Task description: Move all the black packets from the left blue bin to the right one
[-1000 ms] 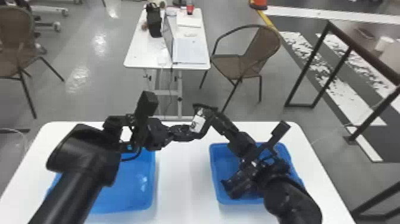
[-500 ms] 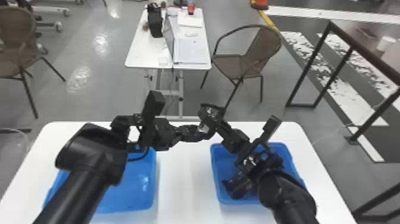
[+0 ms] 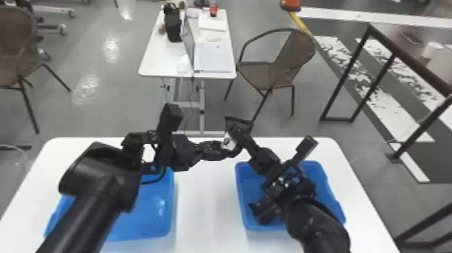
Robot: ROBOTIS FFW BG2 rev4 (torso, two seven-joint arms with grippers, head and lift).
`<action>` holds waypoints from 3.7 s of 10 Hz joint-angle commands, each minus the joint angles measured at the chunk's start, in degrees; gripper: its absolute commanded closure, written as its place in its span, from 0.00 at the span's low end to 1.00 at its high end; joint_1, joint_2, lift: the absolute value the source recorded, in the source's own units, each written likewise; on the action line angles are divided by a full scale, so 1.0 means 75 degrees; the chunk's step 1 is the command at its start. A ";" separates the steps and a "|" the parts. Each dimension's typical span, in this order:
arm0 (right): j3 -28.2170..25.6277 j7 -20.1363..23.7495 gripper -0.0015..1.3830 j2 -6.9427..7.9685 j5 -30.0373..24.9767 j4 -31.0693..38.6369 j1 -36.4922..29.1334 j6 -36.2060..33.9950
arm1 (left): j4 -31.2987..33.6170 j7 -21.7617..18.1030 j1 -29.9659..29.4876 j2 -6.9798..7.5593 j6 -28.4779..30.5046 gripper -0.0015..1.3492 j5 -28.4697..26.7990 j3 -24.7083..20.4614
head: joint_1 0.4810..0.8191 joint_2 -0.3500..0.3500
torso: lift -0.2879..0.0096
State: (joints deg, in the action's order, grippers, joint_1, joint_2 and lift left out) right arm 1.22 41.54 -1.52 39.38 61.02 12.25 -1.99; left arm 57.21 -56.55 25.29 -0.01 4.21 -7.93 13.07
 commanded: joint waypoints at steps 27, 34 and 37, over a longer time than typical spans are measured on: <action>-0.3292 -0.1226 0.12 0.0209 -0.4771 0.4943 -0.5278 0.2515 | 0.6293 0.3591 -0.6326 -0.0019 -0.0233 0.02 0.1666 -0.2821 | 0.63 0.25 | 0.97; -0.3093 -0.1226 0.12 0.0209 -0.4595 0.4650 -0.5008 0.2387 | 0.6282 0.3837 -0.6150 0.0024 -0.0057 0.04 0.1725 -0.2551 | 0.63 0.23 | 0.97; -0.3081 -0.1226 0.12 0.0209 -0.4595 0.4661 -0.5008 0.2387 | 0.6282 0.3837 -0.6161 0.0048 0.0002 0.06 0.1795 -0.2540 | 0.63 0.23 | 0.97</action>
State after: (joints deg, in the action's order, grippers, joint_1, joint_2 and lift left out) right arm -21.91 32.35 -0.18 4.93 95.96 -25.31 15.90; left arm 104.33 -27.75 -20.90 0.37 4.17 5.50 -5.97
